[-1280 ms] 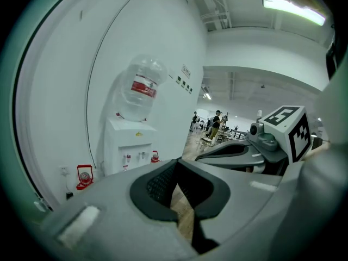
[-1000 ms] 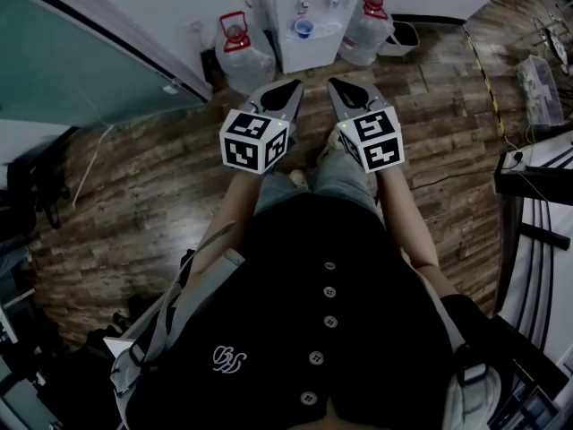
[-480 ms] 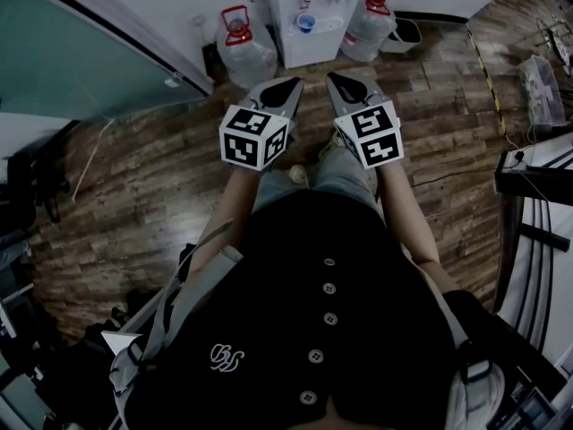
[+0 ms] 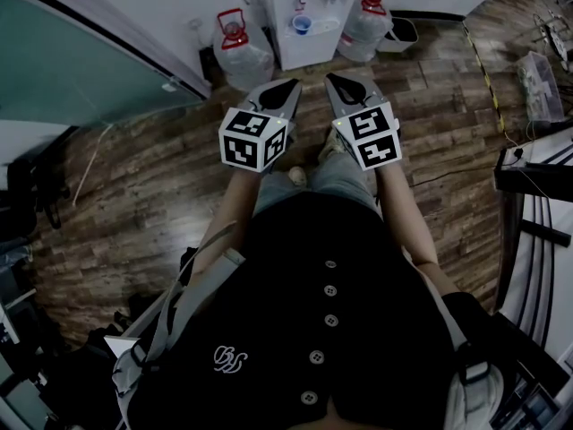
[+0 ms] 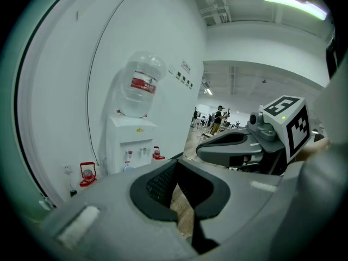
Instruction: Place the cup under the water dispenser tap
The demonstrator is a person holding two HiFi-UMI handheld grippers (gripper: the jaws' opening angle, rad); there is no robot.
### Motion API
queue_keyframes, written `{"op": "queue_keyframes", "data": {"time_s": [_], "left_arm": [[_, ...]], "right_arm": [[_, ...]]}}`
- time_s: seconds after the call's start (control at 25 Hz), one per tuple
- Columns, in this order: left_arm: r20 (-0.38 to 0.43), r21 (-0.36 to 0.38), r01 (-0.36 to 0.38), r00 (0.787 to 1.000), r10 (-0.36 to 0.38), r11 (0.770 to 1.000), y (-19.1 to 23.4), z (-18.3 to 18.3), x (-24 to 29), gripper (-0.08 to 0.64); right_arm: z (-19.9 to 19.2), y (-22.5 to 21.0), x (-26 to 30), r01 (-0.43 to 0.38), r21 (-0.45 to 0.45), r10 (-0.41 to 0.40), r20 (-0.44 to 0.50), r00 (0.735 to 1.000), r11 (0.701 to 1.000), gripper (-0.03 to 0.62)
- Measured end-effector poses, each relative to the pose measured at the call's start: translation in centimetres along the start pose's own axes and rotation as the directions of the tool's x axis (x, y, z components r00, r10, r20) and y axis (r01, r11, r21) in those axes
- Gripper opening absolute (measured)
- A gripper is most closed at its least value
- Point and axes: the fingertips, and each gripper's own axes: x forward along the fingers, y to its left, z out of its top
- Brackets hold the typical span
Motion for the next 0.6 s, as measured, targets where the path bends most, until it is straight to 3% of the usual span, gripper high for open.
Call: {"op": "queue_keyframes", "data": {"time_s": [0.6], "left_arm": [[-0.020,-0.011,0.011,1.000,-0.011,1.000,0.2,-0.5,1.1,0.005]], "right_arm": [[-1.1,-0.1,1.0,-0.004,-0.008,0.004,-0.031,1.000,1.000,-0.001]]}}
